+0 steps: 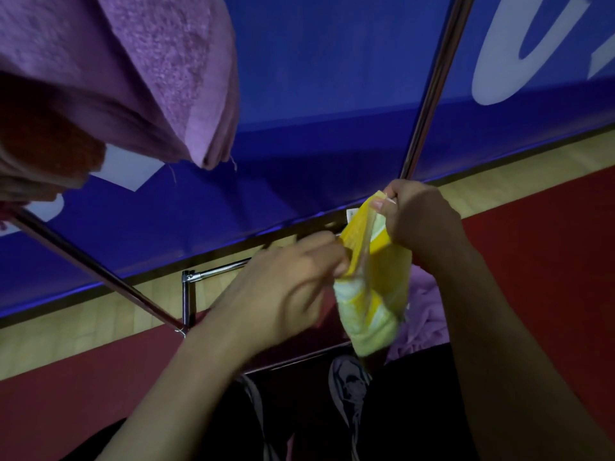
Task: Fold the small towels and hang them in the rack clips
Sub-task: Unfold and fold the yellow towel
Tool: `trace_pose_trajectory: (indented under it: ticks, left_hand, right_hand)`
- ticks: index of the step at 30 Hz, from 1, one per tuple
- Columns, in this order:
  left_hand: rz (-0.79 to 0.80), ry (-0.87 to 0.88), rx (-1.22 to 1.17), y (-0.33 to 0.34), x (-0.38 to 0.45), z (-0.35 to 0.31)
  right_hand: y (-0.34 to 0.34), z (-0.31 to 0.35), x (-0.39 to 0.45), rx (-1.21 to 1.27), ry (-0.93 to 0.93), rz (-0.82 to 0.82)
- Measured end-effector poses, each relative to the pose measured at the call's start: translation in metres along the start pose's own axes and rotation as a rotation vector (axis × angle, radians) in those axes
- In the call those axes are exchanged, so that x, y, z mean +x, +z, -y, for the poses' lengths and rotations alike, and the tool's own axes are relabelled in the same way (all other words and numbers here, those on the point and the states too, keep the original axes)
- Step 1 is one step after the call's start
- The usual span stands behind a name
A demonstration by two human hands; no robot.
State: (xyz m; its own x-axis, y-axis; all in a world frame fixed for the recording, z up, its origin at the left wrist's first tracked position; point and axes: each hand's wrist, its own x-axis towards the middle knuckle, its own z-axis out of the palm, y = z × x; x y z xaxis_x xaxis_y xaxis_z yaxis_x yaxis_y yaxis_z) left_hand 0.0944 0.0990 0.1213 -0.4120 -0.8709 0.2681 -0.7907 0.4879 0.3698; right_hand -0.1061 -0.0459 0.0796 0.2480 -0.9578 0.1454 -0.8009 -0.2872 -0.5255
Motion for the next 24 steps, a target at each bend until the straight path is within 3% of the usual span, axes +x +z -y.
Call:
trace_pose_trajectory:
  ticks: [3,6,11,16,21,24]
  left_hand:
    - [-0.010,-0.129,-0.154,0.006,-0.003,0.012]
    - [-0.071,-0.183,-0.154,0.006,-0.002,0.022]
    - [-0.311,-0.302,-0.357,0.001,-0.004,0.033]
    - [-0.415,-0.512,-0.539,-0.006,-0.004,0.031]
    - [-0.507,-0.517,-0.616,-0.010,0.000,0.028]
    - [-0.548,-0.384,-0.536,-0.014,-0.002,0.027]
  right_hand:
    - [-0.005,0.002,0.005,0.108,0.013,-0.033]
    - [-0.011,0.010,0.004,0.202,0.008,-0.027]
    - [-0.026,0.019,0.003,0.323,-0.004,0.040]
    - [-0.033,0.028,0.000,0.405,-0.052,0.072]
    - [-0.036,0.030,-0.001,0.520,-0.042,0.068]
    - [-0.035,0.034,-0.003,0.477,-0.094,0.054]
